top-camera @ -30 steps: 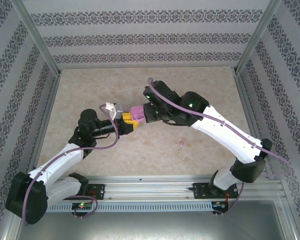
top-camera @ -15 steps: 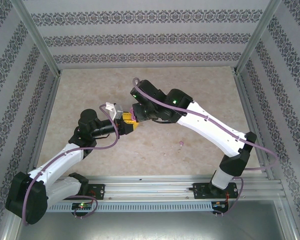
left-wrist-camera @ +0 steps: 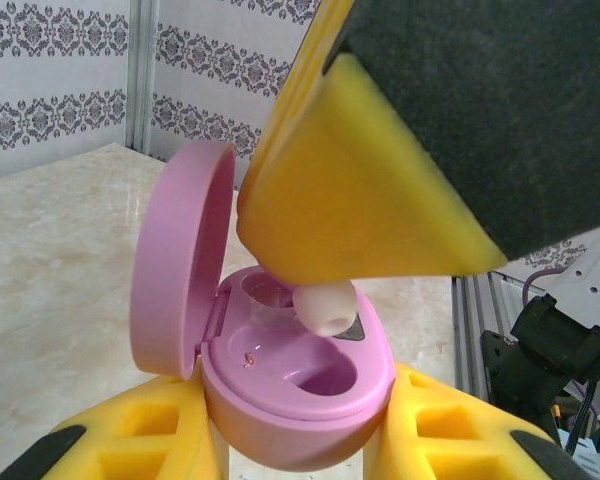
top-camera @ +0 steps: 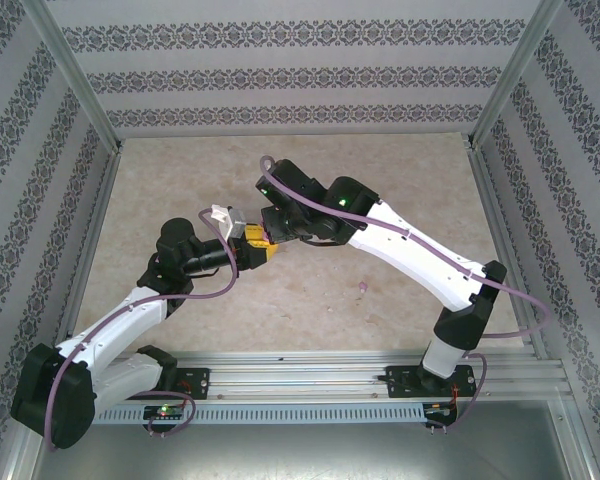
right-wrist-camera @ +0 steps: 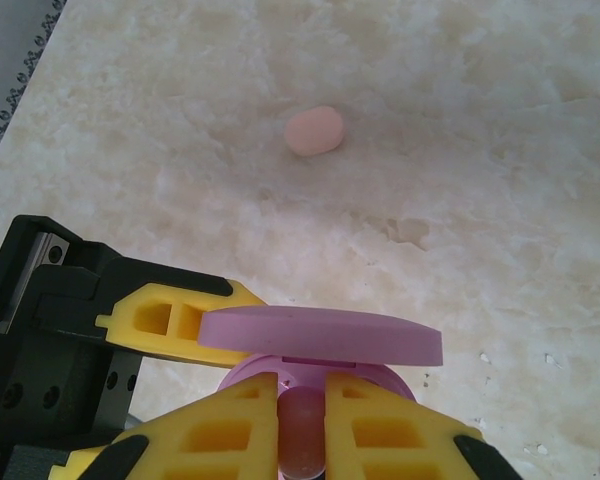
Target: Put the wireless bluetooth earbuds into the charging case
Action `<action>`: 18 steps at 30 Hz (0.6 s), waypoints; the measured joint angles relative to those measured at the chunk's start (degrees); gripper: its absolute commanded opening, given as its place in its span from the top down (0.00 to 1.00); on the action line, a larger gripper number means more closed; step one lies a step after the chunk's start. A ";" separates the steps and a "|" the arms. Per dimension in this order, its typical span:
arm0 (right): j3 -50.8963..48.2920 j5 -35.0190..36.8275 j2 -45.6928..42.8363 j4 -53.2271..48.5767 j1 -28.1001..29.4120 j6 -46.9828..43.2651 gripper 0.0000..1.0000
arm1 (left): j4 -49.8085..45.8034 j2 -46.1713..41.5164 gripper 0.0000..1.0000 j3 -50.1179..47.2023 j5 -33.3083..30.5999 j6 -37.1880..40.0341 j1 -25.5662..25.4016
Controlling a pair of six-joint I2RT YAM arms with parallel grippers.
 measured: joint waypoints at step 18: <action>0.00 -0.98 0.76 -0.57 0.63 0.04 0.75 | 0.00 0.00 0.81 0.00 -0.02 0.04 -0.02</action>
